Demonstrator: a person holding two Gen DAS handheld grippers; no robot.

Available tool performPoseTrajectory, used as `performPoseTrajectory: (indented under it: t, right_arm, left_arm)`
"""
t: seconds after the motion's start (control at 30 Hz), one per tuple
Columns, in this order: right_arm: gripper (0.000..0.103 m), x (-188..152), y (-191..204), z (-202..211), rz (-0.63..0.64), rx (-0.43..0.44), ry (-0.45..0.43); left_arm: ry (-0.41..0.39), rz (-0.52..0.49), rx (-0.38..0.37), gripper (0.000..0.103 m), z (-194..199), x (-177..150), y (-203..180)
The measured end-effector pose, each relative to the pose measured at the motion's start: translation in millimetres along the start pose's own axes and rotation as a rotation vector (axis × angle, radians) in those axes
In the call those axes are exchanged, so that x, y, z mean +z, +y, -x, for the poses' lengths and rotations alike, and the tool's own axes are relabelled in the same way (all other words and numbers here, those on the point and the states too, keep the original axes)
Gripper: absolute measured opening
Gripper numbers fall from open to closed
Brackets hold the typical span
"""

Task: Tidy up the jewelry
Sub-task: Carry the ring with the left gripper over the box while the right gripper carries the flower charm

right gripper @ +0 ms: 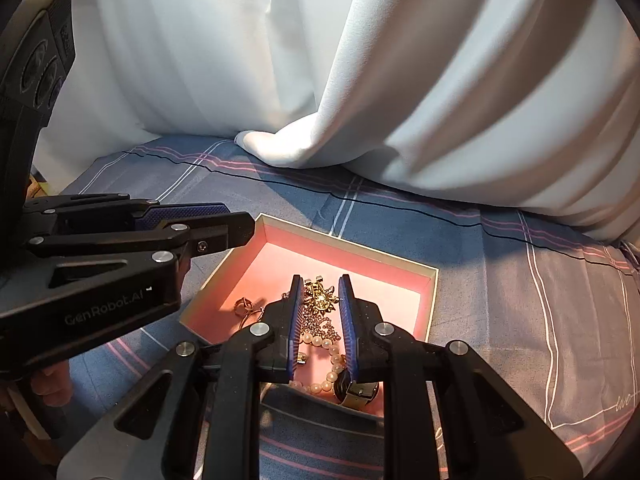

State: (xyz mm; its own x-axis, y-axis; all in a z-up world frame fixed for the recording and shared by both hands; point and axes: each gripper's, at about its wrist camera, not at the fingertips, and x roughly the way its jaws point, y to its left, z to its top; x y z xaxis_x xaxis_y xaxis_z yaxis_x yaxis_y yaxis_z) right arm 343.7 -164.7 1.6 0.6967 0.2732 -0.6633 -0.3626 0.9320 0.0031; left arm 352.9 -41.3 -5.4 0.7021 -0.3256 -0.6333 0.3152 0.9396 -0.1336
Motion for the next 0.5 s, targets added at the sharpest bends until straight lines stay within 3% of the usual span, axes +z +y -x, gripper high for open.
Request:
performPoseTrajectory:
  t: [0.5]
  right_arm:
    - [0.019, -10, -2, -29, 0.005, -0.004, 0.074]
  left_arm:
    - [0.063, 0.026, 0.016, 0.02, -34, -10, 1]
